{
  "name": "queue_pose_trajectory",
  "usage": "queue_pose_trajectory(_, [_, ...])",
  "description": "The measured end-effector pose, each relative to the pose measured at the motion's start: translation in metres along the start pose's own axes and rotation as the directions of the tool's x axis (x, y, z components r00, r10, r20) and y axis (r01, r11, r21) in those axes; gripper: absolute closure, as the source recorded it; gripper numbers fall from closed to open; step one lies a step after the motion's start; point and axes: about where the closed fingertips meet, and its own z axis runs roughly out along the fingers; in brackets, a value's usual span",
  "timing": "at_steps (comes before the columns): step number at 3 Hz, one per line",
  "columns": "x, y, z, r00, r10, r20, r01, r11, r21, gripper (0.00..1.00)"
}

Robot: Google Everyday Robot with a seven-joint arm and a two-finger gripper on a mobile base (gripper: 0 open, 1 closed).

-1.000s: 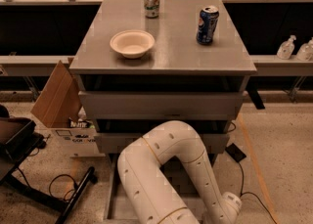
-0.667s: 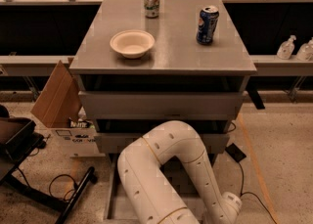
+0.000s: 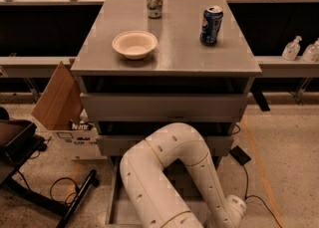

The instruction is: Open bottom drawer

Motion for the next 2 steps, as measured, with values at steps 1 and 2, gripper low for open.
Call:
queue_pose_trajectory(1, [0.0000, 0.0000, 0.0001, 1.000, 0.000, 0.000, 0.000, 1.0000, 0.000, 0.00])
queue_pose_trajectory(2, [0.0000, 0.0001, 0.0001, 1.000, 0.000, 0.000, 0.000, 1.0000, 0.000, 0.00])
